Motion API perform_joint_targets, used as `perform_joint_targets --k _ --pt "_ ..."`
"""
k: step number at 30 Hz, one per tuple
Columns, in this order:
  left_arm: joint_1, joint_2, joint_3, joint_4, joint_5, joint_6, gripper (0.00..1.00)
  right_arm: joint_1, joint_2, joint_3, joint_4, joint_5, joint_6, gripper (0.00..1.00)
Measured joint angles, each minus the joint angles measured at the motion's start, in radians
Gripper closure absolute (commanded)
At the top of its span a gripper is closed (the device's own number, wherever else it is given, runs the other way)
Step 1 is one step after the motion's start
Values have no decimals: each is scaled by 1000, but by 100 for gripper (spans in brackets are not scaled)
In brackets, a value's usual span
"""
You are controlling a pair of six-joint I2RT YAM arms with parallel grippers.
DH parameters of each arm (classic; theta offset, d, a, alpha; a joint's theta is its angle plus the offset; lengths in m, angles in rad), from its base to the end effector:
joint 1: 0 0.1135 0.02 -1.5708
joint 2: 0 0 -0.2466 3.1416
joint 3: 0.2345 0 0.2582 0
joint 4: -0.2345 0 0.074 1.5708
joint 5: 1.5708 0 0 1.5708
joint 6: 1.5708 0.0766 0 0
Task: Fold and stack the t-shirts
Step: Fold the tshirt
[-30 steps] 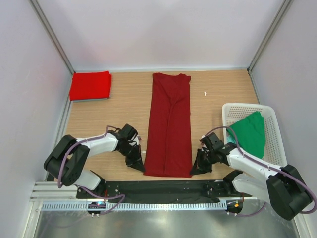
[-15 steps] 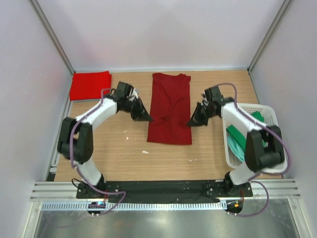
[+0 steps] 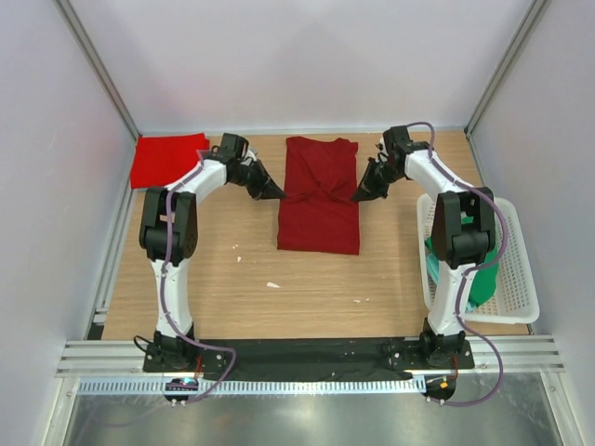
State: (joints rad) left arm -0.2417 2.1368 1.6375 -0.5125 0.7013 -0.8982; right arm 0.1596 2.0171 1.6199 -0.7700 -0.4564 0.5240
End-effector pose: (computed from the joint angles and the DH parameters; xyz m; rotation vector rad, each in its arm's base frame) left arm 0.4462 -0.1609 0.1417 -0.6168 2.7119 -1.2801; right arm 0.4264 0.1028 0.1628 0.3772 2.7830 0.8062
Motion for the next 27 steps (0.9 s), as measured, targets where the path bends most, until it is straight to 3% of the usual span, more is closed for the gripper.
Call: perform_joint_targets --k 11,12,13,15,16,17,21,24,27 --pt "2 88 80 0 11 -17 100 -18 100 67 2 -28 -11 99" --pt "2 97 87 -1 10 -17 96 -19 122 83 3 -29 -13 98" --pt "2 108 99 -6 8 -15 84 -21 136 95 2 -29 -14 94" --pt "2 129 124 -16 -8 -6 76 -26 164 116 3 -28 -15 86" --pt "3 137 134 -27 -24 -4 72 -30 176 126 3 -25 -17 71" --pt "3 142 148 -47 -53 11 67 -35 187 138 2 -17 -17 64" --pt "3 141 238 -150 -191 101 65 -72 233 227 -9 58 -75 45" --pt "3 74 238 -189 -291 190 65 -93 217 240 -21 101 -113 45" --pt "0 -45 156 -167 -280 238 69 -96 134 138 26 91 -115 44"
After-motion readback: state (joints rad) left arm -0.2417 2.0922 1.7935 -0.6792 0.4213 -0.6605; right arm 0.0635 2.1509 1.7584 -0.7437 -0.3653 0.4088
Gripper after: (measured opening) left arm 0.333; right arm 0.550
